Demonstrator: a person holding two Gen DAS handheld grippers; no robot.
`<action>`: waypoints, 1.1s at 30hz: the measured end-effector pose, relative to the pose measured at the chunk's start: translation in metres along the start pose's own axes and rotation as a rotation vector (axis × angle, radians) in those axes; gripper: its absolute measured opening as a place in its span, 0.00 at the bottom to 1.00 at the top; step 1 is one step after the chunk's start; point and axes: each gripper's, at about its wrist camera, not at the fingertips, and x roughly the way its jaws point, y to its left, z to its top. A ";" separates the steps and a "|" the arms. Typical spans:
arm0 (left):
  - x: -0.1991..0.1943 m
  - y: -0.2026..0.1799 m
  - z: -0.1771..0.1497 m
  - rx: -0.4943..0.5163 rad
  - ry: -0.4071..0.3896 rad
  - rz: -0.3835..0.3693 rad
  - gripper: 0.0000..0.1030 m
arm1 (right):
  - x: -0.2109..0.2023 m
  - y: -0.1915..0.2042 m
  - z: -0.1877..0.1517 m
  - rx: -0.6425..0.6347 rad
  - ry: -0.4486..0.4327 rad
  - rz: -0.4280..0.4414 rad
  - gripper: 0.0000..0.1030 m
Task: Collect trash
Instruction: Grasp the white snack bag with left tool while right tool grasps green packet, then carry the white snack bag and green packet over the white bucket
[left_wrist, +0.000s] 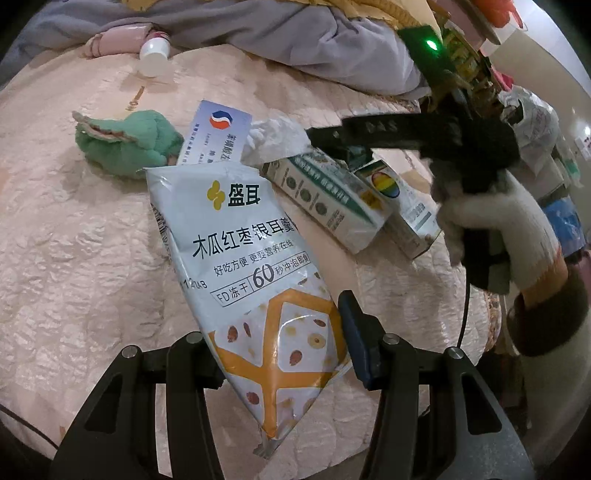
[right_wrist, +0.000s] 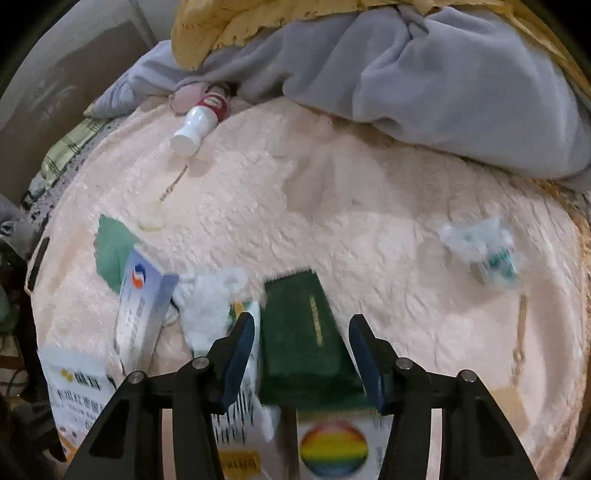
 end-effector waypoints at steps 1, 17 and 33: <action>0.001 0.000 0.000 0.001 0.004 -0.003 0.48 | 0.002 -0.001 0.003 0.002 0.010 -0.009 0.49; 0.002 -0.002 0.001 0.006 0.009 -0.040 0.48 | 0.006 -0.013 -0.010 -0.042 -0.031 -0.134 0.48; -0.016 -0.041 -0.006 0.058 -0.039 -0.060 0.48 | -0.106 0.005 -0.098 0.048 -0.254 -0.018 0.48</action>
